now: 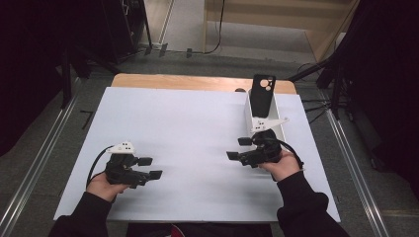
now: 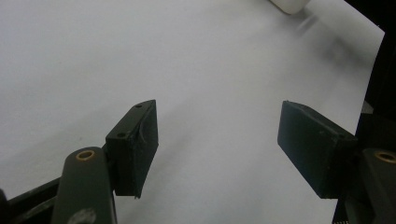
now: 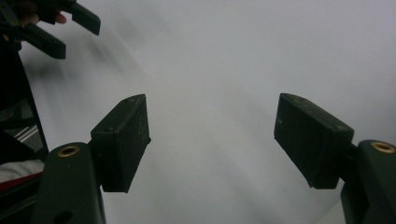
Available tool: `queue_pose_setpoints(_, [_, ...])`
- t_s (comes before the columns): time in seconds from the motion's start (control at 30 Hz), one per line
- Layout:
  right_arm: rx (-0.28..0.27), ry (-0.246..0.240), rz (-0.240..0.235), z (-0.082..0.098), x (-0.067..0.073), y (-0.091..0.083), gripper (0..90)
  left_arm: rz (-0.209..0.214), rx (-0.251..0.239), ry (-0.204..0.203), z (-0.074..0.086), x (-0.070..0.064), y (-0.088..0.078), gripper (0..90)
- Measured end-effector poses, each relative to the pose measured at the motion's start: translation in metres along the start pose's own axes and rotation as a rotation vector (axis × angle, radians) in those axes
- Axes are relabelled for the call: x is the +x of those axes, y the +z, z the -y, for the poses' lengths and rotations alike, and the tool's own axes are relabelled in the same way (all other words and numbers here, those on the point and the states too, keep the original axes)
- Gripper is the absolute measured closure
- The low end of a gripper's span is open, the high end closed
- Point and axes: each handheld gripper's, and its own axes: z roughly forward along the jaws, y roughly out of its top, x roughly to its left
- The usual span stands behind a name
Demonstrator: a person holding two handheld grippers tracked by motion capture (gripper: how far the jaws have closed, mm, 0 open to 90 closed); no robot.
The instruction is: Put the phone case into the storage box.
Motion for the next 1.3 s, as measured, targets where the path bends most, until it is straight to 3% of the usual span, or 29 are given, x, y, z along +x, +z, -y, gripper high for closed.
queue_pose_setpoints(0.6, [0.021,-0.027,-0.017,0.034,0.012,-0.004,24.8,-0.005,0.004,0.002,0.0,0.0,0.0,28.5])
queue_pose_setpoints(1.3, [0.043,-0.032,-0.023,0.068,0.011,-0.005,23.8,-0.003,0.006,0.002,0.0,0.0,0.0,28.5])
